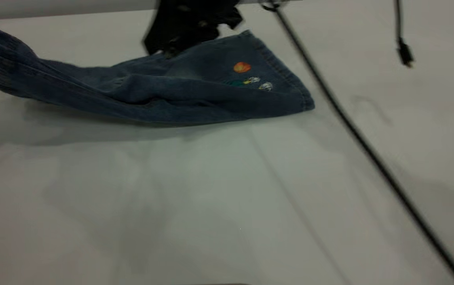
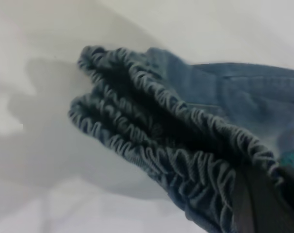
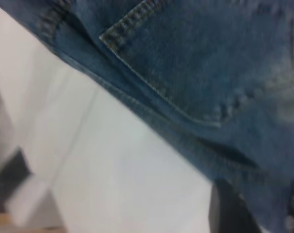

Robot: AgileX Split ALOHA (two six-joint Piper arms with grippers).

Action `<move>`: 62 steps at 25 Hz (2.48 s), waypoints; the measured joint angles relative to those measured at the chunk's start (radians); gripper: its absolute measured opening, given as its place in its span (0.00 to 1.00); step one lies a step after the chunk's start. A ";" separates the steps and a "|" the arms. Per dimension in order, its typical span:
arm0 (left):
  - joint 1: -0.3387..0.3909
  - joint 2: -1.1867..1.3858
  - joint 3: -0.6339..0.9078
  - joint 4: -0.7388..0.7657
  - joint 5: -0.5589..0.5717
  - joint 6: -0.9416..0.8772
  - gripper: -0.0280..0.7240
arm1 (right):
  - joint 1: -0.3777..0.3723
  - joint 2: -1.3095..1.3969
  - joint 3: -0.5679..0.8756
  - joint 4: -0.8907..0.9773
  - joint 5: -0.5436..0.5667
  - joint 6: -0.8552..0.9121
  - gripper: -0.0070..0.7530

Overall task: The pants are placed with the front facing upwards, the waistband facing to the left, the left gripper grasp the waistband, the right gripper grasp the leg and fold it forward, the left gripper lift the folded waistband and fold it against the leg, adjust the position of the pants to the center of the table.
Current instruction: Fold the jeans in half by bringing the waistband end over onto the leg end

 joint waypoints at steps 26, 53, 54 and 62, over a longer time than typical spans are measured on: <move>-0.428 -0.137 0.001 0.038 -0.125 -0.024 0.11 | 0.089 0.113 -0.042 -0.207 -0.201 0.073 0.56; -0.820 0.379 -0.365 0.030 -0.277 -0.040 0.11 | -0.273 -0.330 -0.042 -0.407 0.015 0.150 0.56; -0.824 0.416 -0.388 0.030 -0.277 -0.040 0.11 | -0.273 -0.338 -0.042 -0.411 0.017 0.151 0.56; -0.829 0.555 -0.475 0.029 -0.239 0.011 0.35 | -0.273 -0.358 -0.042 -0.433 0.131 0.199 0.56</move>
